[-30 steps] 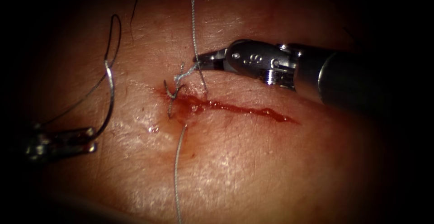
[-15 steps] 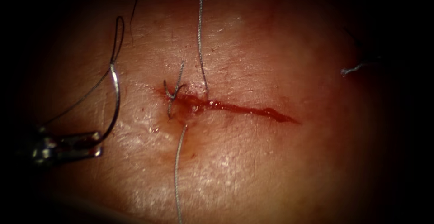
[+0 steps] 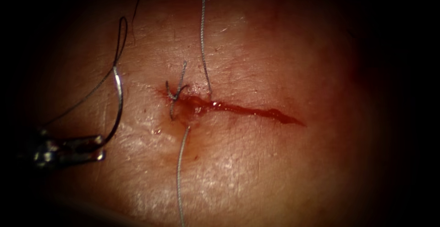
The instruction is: Wound Closure
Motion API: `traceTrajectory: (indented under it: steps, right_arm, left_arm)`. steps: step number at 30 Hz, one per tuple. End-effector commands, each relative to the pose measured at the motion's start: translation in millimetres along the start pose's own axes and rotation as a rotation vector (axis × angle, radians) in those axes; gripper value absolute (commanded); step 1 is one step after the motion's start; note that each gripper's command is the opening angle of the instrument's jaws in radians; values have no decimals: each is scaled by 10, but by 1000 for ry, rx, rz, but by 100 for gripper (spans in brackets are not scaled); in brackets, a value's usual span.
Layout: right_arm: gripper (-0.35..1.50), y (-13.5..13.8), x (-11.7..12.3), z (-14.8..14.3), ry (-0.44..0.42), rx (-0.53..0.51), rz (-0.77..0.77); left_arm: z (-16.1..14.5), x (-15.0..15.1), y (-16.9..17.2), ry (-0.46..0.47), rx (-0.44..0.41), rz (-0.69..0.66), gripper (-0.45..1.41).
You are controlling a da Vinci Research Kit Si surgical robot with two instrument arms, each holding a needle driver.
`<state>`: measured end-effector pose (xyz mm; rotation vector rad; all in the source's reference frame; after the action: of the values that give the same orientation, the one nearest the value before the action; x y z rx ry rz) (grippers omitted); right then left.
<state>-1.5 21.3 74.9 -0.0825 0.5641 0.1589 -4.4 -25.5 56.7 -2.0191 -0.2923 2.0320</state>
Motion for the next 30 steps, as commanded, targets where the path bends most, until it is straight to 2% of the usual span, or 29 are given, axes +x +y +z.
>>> traceTrajectory:
  steps: [1,3,4,7,10,11,14,17,20,21,25,26,28,30]
  right_arm:
    - [148,5,25,-18,13,-6,-16]
    - [148,3,40,-35,17,7,-14]
    - [148,-9,60,-56,35,37,2]
    - [148,-39,95,-74,86,93,37]
    - [148,-87,143,-61,159,132,41]
    - [148,-104,162,-48,173,133,39]
    - [148,-137,197,-18,209,139,23]
    - [148,-159,212,-5,240,157,0]
    - [148,-169,214,3,241,154,-16]
    - [148,-182,216,10,254,164,19]
    - [148,-199,218,13,295,170,47]
    - [148,-216,226,15,322,192,73]
    - [143,-230,238,14,354,225,80]
    - [140,-233,240,14,363,231,78]
  left_arm:
    - [-1,-7,8,-2,-2,-5,-45]
    - [-1,-7,8,-2,-1,-5,-45]
    - [0,-7,8,-2,-1,-5,-45]
    - [2,-6,10,-1,-2,-5,-45]
    - [4,-4,11,0,-3,-5,-45]
    - [4,-3,11,0,-4,-6,-45]
    - [4,0,13,2,-5,-8,-45]
    - [5,1,13,2,-6,-9,-45]
    - [5,1,14,2,-6,-9,-45]
    - [9,2,15,2,-3,-9,-45]
    - [16,4,17,5,-5,-9,-45]
    - [18,8,16,7,-8,-12,-45]
    - [12,12,9,6,-5,-25,-45]
    - [10,14,6,3,0,-21,-45]
